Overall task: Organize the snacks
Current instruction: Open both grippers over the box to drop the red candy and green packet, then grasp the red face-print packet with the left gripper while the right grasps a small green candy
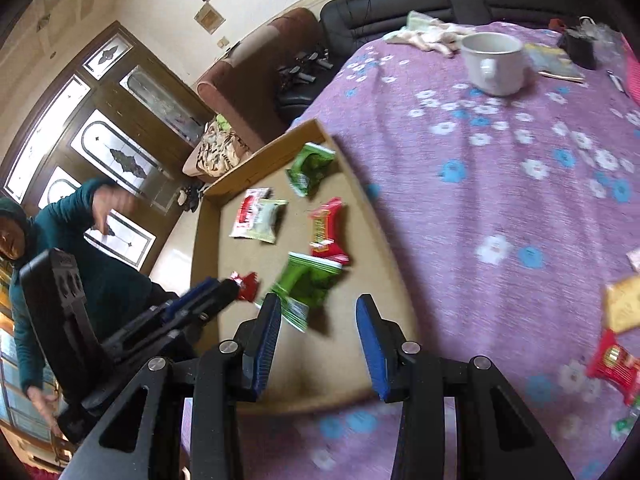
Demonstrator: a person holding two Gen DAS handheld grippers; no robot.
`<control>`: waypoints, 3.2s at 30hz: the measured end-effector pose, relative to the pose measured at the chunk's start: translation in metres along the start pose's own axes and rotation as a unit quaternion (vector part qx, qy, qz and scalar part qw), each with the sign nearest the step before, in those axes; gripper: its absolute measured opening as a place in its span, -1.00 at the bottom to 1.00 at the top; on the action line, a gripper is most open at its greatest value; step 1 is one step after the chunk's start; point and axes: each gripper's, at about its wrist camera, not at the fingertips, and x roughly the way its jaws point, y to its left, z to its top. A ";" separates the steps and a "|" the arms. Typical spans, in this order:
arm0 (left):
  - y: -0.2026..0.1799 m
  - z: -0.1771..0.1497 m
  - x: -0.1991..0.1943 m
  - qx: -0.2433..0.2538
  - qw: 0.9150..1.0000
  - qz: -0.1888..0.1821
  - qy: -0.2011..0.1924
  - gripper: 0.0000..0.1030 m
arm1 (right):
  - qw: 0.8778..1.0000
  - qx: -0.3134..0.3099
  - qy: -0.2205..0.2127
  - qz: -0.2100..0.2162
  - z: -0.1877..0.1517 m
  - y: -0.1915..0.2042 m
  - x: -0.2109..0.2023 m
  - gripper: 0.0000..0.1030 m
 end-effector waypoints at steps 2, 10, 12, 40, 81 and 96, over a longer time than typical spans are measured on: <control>-0.014 0.000 -0.006 0.011 1.000 -0.009 -0.004 -0.38 | 1.000 0.004 -0.004 -0.004 -0.005 -0.014 -0.014 -0.16; -0.081 -0.011 -0.020 0.065 0.996 -0.058 -0.008 -0.32 | 0.996 0.025 -0.040 -0.082 -0.025 -0.099 -0.086 -0.16; -0.095 -0.015 -0.020 0.076 0.995 -0.067 -0.006 -0.31 | 0.994 0.044 -0.046 -0.094 -0.029 -0.124 -0.099 -0.17; -0.215 -0.038 0.021 0.168 0.976 -0.111 0.079 -0.16 | 0.982 0.154 -0.075 -0.075 -0.046 -0.199 -0.164 -0.17; -0.284 -0.109 0.055 0.348 0.917 -0.150 0.127 0.46 | 0.985 0.137 -0.025 -0.098 -0.055 -0.188 -0.140 -0.17; -0.244 -0.098 0.052 0.249 0.959 -0.109 0.083 -0.01 | 0.980 0.045 0.025 -0.193 -0.064 -0.162 -0.103 -0.17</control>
